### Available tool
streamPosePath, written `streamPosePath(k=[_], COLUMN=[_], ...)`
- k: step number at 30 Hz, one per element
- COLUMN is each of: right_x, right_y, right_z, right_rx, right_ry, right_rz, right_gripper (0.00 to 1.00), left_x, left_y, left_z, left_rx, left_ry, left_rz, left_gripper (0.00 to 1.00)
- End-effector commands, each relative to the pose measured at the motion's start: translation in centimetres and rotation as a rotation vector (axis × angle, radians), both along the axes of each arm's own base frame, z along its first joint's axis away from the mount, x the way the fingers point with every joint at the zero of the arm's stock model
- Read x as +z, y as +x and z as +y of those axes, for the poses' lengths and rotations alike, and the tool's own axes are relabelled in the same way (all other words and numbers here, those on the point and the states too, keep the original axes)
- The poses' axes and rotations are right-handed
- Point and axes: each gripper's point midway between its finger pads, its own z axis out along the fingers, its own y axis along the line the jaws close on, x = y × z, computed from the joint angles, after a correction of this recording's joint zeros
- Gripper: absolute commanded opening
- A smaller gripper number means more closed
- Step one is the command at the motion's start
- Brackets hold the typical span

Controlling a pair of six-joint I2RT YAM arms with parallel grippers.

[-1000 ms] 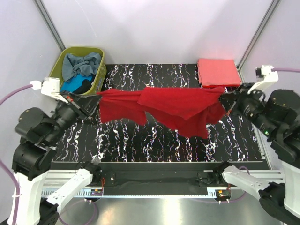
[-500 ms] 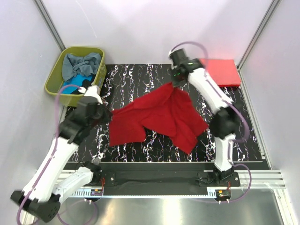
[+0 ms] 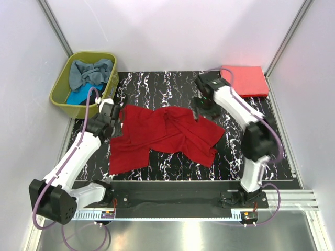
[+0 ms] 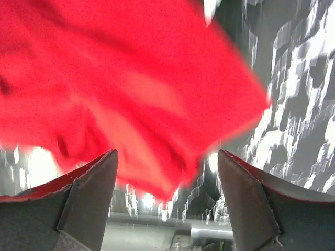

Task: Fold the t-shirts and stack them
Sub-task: Flatten the tshirt out

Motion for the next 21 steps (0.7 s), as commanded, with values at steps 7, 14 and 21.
streamPosePath(k=[7, 14, 21], right_x=[-2.5, -6.1, -8.0], right_y=[-12.8, -12.2, -9.9], right_z=[-0.2, 0.3, -3.6], right_rx=[-0.117, -0.139, -0.241], right_ry=[0.289, 0.293, 0.139], right_rz=[0.125, 0.151, 0.116], right_gripper=[0.82, 0.66, 0.49], left_x=[2.4, -0.7, -0.2], left_y=[-1.5, -3.1, -4.1], left_z=[-3.5, -9.5, -8.7], left_rx=[-0.089, -0.226, -0.182], left_ry=[-0.213, -0.431, -0.431], left_rz=[-0.046, 0.053, 0.022], left_gripper=[0.67, 0.62, 0.61])
